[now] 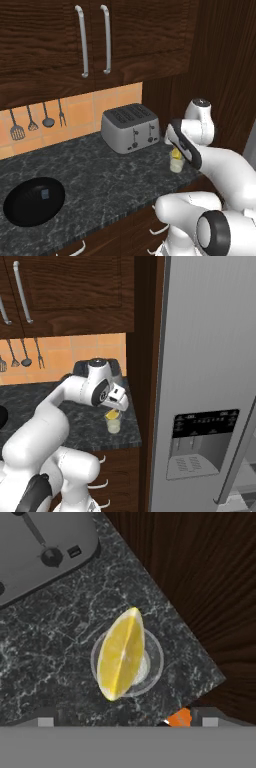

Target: Grab a lemon wedge from the fridge and one ice cube from the ice bowl, and put them in the glass of lemonade.

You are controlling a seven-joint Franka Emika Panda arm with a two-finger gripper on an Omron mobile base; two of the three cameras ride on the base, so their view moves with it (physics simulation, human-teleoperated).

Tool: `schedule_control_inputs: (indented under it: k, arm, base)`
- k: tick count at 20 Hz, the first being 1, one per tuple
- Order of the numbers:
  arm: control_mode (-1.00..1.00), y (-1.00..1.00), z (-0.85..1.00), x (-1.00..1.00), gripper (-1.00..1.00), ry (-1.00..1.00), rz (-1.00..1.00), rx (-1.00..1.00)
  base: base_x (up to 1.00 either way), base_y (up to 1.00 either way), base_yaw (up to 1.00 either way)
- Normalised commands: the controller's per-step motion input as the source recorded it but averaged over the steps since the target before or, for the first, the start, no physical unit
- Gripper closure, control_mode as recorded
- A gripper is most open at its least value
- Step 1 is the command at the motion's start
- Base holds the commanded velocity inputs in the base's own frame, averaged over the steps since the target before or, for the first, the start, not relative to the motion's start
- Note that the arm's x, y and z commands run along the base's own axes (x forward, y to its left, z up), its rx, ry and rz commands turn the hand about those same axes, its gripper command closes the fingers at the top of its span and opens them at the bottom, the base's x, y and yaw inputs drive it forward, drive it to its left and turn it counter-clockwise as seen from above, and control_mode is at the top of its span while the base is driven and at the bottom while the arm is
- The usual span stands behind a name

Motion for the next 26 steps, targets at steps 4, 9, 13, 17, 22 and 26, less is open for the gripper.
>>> schedule_control_inputs:
  k: [4, 9, 13, 17, 22, 26]
  arm:
    - [-1.00, 0.00, 0.22, -0.35, -1.00, -0.03, 0.00, 0.06]
    - [-1.00, 0.00, 0.57, -0.03, -1.00, -0.03, 0.00, 0.11]
    - [-1.00, 0.03, 0.61, -0.01, -1.00, -0.02, 0.00, 0.10]
    - [-1.00, 0.37, 0.39, -0.03, -1.00, -0.07, 0.00, 0.02]
    - [-1.00, 0.65, 0.22, -0.04, -1.00, -0.12, 0.00, 0.00]
    - [-1.00, 0.35, 0.03, -0.12, -1.00, -0.14, 0.00, 0.00]
  base:
    - [0.00, 0.00, 0.00]
    - [0.00, 0.00, 0.00]
    - [0.00, 0.00, 0.00]
    - [0.00, 0.00, 0.00]
    - [0.00, 0.00, 0.00]
    - [0.00, 0.00, 0.00]
